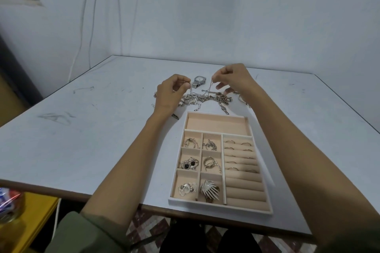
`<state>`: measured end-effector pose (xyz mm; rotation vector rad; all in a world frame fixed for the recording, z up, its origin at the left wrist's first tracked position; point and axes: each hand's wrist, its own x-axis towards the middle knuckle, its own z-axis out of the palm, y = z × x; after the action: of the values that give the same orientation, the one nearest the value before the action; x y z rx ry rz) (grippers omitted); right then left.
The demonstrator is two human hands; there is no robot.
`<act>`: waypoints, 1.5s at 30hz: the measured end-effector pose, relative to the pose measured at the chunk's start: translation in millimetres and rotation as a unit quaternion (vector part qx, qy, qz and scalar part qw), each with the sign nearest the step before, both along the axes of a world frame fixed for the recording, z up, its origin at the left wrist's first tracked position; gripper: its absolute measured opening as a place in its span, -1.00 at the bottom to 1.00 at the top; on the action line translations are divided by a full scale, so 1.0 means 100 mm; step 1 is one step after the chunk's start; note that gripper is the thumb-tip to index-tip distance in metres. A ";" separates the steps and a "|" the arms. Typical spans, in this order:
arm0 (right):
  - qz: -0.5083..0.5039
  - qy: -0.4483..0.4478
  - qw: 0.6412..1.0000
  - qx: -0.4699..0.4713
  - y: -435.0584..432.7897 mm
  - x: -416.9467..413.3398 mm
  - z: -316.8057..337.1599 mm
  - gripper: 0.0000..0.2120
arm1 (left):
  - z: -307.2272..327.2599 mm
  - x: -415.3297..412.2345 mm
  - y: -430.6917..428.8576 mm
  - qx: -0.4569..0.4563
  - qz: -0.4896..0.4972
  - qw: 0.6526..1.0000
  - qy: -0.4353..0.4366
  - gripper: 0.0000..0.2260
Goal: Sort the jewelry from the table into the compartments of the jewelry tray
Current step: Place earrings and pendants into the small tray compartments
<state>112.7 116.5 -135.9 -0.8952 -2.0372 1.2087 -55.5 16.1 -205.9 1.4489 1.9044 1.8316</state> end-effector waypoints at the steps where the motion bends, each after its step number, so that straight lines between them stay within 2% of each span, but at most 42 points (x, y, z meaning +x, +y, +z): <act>1: 0.005 0.013 1.000 -0.004 -0.01 0.02 0.04 -0.97 | 0.00 0.00 0.00 0.001 0.000 1.000 -0.001 -0.93; 9: 0.003 0.115 0.992 -0.058 -0.08 0.00 0.33 -0.93 | -0.01 0.00 -0.01 0.001 -0.006 1.000 -0.012 -0.92; 13: 0.009 0.219 0.966 -0.134 -0.17 -0.06 0.44 -0.94 | 0.00 0.00 0.00 0.002 -0.007 1.000 -0.015 -0.92; 15: 0.001 0.232 0.963 -0.136 -0.20 -0.09 0.49 -0.94 | 0.00 0.00 0.00 0.004 -0.008 1.000 -0.019 -0.92; 17: -0.019 0.162 0.985 -0.061 -0.20 -0.11 0.51 -0.94 | 0.00 0.00 0.00 0.001 -0.006 1.000 -0.021 -0.91; 19: -0.020 0.023 0.997 0.076 -0.18 -0.11 0.51 -0.93 | -0.01 -0.01 0.00 -0.002 -0.006 1.000 -0.020 -0.91; 21: 0.015 -0.137 0.970 0.198 -0.16 -0.12 0.47 -0.91 | -0.02 -0.02 0.00 -0.006 -0.008 1.000 -0.017 -0.92; 23: 0.040 -0.283 0.927 0.244 -0.18 -0.13 0.46 -0.86 | -0.03 -0.03 0.01 -0.012 -0.011 1.000 -0.016 -0.92; 26: 0.043 -0.453 0.846 0.277 -0.28 -0.13 0.48 -0.73 | -0.03 -0.03 0.01 -0.017 -0.013 1.000 -0.013 -0.92; 28: 0.029 -0.553 0.774 0.306 -0.37 -0.10 0.50 -0.67 | -0.04 -0.03 0.00 -0.021 -0.017 1.000 -0.005 -0.92; 30: 0.016 -0.643 0.680 0.351 -0.43 -0.10 0.48 -0.70 | -0.04 -0.03 0.00 -0.025 -0.027 0.999 0.003 -0.92; 32: 0.010 -0.697 0.619 0.362 -0.42 -0.16 0.41 -0.75 | -0.05 -0.03 0.00 -0.031 -0.036 0.999 0.013 -0.92; 34: -0.016 -0.726 0.600 0.336 -0.33 -0.23 0.32 -0.67 | -0.05 -0.02 -0.01 -0.038 -0.041 0.998 0.021 -0.92; 37: -0.070 -0.747 0.584 0.308 -0.31 -0.28 0.24 -0.88 | -0.06 -0.03 -0.01 -0.047 -0.039 0.997 0.035 -0.91; 40: -0.101 -0.765 0.556 0.309 -0.30 -0.24 0.22 -0.84 | -0.07 -0.04 -0.01 -0.051 -0.038 0.997 0.039 -0.92; 43: -0.096 -0.750 0.569 0.322 -0.26 -0.19 0.23 -0.84 | -0.07 -0.04 0.00 -0.051 -0.040 0.997 0.039 -0.91; 45: -0.070 -0.719 0.613 0.319 -0.21 -0.15 0.24 -0.89 | -0.07 -0.05 0.00 -0.048 -0.040 0.997 0.039 -0.89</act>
<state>97.9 95.6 -111.8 -1.8220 -2.9889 -0.8493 -60.1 16.1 -212.7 1.5622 1.9111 1.6497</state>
